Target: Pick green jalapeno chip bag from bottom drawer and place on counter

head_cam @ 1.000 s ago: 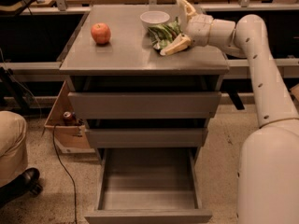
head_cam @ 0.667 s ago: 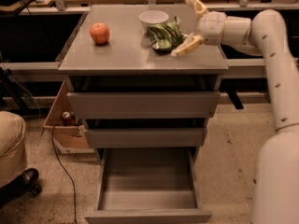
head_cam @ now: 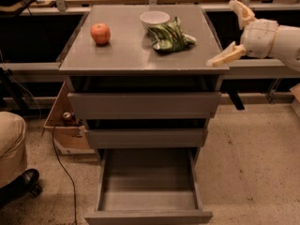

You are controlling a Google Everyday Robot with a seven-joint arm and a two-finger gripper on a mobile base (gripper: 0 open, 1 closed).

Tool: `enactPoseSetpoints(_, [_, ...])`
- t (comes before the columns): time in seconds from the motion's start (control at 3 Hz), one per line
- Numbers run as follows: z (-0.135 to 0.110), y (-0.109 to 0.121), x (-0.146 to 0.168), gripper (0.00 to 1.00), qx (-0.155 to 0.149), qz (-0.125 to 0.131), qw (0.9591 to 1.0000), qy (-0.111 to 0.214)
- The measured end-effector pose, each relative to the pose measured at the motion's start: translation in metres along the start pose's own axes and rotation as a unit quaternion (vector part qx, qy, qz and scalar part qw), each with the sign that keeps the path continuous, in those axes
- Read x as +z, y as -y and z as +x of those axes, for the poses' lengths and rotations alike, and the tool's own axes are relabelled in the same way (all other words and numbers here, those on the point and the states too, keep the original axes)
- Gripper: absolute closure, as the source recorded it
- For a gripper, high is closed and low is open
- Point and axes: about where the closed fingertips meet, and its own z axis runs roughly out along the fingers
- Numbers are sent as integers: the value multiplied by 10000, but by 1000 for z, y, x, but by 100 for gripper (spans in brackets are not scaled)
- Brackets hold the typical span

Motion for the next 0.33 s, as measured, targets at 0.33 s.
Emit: enactPoseSetpoints(0.33, [24, -19, -24, 0, 224, 22, 9995, -225])
